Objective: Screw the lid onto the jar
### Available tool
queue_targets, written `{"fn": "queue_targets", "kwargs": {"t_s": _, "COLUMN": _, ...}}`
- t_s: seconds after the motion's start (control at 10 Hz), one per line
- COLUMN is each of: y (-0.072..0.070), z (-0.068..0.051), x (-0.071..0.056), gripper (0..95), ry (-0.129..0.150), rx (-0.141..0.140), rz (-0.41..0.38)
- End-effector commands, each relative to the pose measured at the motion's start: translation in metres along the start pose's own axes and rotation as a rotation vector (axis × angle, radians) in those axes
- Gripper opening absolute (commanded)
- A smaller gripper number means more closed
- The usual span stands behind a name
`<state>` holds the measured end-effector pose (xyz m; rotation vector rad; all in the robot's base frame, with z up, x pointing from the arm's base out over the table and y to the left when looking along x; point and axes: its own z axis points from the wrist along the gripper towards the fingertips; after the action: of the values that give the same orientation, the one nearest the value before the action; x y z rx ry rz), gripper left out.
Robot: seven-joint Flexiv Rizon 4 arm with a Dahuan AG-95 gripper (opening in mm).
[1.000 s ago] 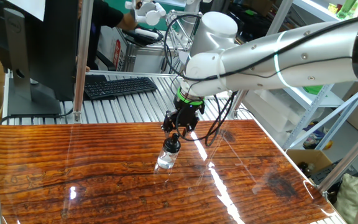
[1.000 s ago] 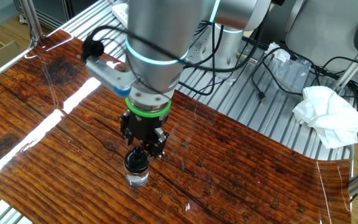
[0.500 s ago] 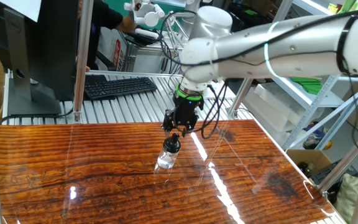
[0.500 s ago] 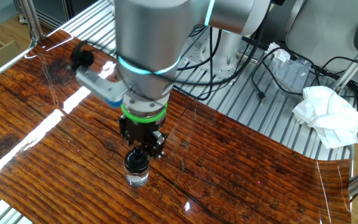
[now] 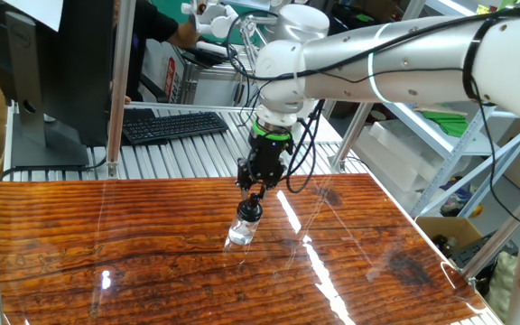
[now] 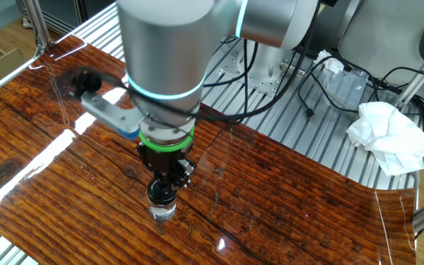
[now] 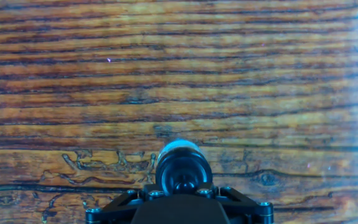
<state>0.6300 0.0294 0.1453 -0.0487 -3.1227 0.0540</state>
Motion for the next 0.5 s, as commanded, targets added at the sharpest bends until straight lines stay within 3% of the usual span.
{"fn": "queue_targets", "kwargs": {"t_s": 0.1, "y": 0.0001, "z": -0.0005, "x": -0.0006, "gripper": 38.0, "ry": -0.011, "rx": 0.004, "rz": 0.009}}
{"fn": "queue_targets", "kwargs": {"t_s": 0.3, "y": 0.0001, "z": -0.0005, "x": -0.0006, "gripper": 38.0, "ry": -0.032, "rx": 0.006, "rz": 0.002}}
{"fn": "queue_targets", "kwargs": {"t_s": 0.5, "y": 0.0001, "z": -0.0005, "x": -0.0006, "gripper": 38.0, "ry": -0.053, "rx": -0.01, "rz": -0.015}}
